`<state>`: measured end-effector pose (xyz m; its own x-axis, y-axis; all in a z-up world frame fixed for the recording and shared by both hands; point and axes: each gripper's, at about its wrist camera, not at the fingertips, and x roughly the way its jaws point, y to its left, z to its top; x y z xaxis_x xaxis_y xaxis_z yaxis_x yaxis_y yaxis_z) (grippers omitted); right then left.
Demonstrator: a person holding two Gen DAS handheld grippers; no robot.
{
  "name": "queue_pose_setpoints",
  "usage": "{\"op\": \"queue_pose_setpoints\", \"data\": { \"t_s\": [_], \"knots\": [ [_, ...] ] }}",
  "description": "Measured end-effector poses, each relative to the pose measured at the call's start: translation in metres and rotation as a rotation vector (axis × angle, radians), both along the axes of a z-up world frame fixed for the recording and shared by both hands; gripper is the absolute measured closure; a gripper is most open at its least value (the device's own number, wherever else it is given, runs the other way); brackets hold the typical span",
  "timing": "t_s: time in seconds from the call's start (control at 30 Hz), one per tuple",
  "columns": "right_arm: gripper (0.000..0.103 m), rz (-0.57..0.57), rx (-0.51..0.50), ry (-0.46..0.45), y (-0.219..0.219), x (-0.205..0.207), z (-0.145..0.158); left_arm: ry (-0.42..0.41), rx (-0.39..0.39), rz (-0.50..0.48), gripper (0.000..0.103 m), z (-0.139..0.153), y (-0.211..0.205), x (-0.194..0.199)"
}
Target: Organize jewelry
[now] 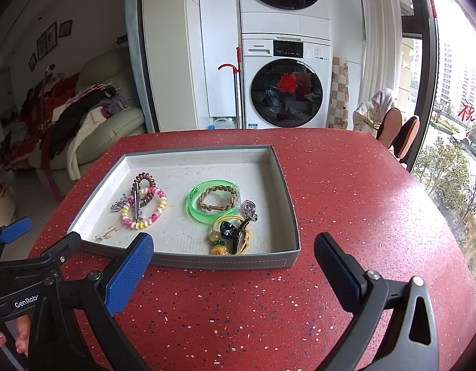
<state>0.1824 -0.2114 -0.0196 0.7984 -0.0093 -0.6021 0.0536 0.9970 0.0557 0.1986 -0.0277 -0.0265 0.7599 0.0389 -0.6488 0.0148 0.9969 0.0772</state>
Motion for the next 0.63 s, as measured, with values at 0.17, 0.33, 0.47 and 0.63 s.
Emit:
{"op": "queue_pose_setpoints", "data": {
  "t_s": [0.17, 0.33, 0.47, 0.63],
  "knots": [
    [0.000, 0.000, 0.000, -0.001, 0.0015, -0.0001, 0.0012, 0.004, -0.005, 0.003, 0.000, -0.0003, 0.0008, 0.0004],
    [0.000, 0.000, 0.001, -0.001, 0.0016, -0.0002, 0.0010, 0.002, -0.004, 0.012, 0.000, 0.0001, 0.0013, -0.0001],
    [0.000, 0.000, 0.001, -0.001, 0.0017, -0.0003, 0.0010, -0.009, 0.002, 0.002, 0.000, 0.0016, -0.0006, -0.0015],
    [0.000, 0.000, 0.000, -0.001, 0.0017, -0.0004, 0.0008, -0.013, 0.005, -0.010, 0.000, 0.0033, -0.0031, -0.0022]
  ]
}}
